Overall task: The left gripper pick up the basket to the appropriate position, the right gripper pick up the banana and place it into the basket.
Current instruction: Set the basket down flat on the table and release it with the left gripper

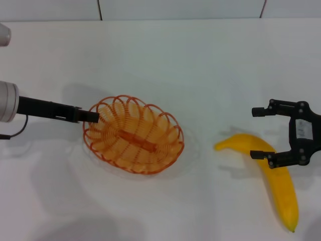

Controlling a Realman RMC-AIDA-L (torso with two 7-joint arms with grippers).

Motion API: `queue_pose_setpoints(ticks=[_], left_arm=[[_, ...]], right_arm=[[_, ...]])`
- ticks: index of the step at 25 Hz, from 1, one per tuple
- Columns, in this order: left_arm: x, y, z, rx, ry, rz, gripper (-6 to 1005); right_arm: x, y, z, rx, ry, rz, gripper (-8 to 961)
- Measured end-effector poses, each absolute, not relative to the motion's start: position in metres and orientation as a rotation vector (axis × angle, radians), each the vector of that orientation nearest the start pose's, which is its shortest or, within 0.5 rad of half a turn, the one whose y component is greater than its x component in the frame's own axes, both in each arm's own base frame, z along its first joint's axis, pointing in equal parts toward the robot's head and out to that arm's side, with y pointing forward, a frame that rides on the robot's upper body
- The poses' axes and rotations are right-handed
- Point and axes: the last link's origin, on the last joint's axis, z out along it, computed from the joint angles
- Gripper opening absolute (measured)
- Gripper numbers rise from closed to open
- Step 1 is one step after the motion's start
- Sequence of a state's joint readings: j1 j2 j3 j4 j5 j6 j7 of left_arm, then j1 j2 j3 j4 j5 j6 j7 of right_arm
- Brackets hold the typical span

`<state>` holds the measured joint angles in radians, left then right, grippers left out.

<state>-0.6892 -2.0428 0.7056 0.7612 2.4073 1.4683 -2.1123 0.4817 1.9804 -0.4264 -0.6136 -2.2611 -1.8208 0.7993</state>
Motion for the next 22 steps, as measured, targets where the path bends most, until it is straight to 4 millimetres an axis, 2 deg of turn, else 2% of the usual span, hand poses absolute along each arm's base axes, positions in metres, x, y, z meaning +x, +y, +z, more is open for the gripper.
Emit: queue_pose_setpoints(ticks=[8,22], left_arm=[[-0.2584,0.3703,0.0069,-2.58,-1.399,-0.225,100],[-0.2589,0.371,0.0062,-2.555,-1.432,-0.267,142]], right_arm=[[0.3084,0.2842,0.0438,-2.806,-0.035,0.566,891],[0.3077,0.285,0.0438,-2.806,-0.038,0.567,891]])
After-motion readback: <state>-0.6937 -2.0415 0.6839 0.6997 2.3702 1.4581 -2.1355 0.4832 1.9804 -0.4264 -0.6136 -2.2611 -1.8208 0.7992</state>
